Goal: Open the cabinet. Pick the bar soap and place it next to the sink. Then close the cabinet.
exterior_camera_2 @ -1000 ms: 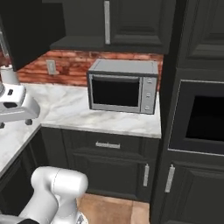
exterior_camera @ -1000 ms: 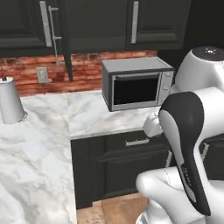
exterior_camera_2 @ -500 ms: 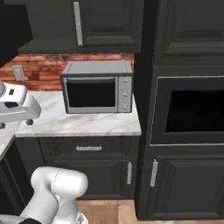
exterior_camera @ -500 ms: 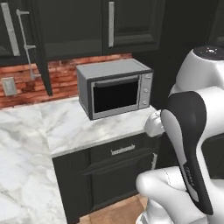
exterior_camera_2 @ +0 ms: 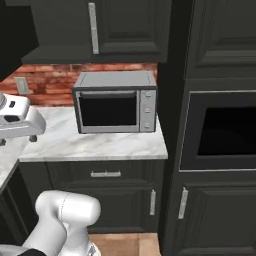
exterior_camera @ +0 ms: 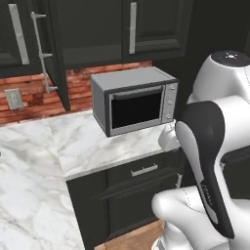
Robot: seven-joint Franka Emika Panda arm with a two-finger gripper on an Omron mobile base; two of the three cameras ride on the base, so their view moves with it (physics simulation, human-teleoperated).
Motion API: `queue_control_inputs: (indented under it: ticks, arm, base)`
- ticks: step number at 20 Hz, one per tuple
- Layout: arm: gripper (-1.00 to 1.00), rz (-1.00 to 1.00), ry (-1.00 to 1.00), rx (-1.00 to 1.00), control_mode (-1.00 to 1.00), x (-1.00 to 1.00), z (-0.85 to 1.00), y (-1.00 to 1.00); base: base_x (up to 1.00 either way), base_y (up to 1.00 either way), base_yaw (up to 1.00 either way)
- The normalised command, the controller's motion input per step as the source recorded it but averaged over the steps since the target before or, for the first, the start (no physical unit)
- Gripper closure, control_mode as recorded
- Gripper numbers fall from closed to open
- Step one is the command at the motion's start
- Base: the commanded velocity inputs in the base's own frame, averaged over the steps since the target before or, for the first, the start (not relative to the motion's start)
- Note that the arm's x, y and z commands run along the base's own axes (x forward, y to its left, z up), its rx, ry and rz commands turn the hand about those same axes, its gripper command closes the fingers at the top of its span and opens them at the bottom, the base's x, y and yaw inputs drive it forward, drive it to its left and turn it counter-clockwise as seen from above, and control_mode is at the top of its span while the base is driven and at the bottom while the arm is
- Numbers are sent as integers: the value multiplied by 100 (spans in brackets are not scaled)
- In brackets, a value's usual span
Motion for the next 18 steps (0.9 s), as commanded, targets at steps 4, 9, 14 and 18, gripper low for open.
queue_control_inputs:
  ticks: [4,9,14,18]
  arm:
    - [-100,0,0,0,100,0,0,0]
    - [-100,0,0,0,100,0,0,0]
    - [-100,0,0,0,100,0,0,0]
    - [-100,0,0,0,100,0,0,0]
  base:
    - [8,35,28]
    - [53,2,17]
    - [100,-18,2]
    - [11,-15,0]
